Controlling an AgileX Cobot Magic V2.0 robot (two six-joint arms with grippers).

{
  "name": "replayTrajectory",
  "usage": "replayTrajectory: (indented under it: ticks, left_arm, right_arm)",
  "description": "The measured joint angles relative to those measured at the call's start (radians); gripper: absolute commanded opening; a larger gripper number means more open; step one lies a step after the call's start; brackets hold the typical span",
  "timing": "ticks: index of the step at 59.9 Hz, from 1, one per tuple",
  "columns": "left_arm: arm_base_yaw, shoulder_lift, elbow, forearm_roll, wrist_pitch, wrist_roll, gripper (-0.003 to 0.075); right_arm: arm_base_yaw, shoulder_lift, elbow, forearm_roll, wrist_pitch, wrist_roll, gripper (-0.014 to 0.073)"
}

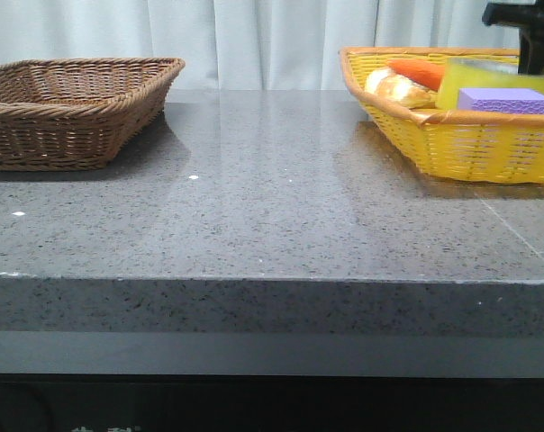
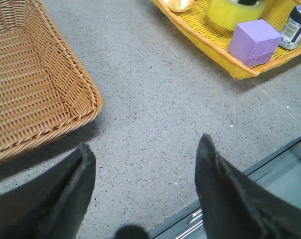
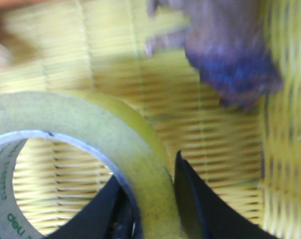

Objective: Transfer tape with both arms
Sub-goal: 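Grasp the yellow tape roll with the right gripper and lift it, then carry the tape roll toward the table center and lower it down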

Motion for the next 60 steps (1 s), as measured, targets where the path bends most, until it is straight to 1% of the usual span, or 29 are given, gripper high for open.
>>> replayTrajectory:
  ticks: [11, 21, 28, 43, 54, 60]
  left_arm:
    - [0.000, 0.000, 0.000, 0.000, -0.002, 0.000, 0.0420]
    - [0.000, 0.000, 0.000, 0.000, -0.002, 0.000, 0.0420]
    - [0.000, 0.000, 0.000, 0.000, -0.002, 0.000, 0.0420]
    - [0.000, 0.000, 0.000, 0.000, -0.002, 0.000, 0.0420]
    - [0.000, 0.000, 0.000, 0.000, -0.002, 0.000, 0.0420]
    - [0.000, 0.000, 0.000, 0.000, -0.002, 0.000, 0.0420]
  right_arm:
    - [0.012, -0.007, -0.098, -0.004, 0.002, -0.004, 0.0183]
    - [0.084, -0.056, -0.111, -0.012, 0.011, -0.016, 0.0183]
    - [0.182, -0.091, -0.115, -0.012, 0.014, -0.038, 0.0183]
    - [0.437, -0.103, -0.115, -0.009, 0.016, -0.058, 0.0183]
    - [0.567, -0.080, -0.115, -0.027, 0.016, -0.058, 0.0183]
    - [0.610, -0.049, -0.115, -0.051, 0.016, -0.058, 0.0183]
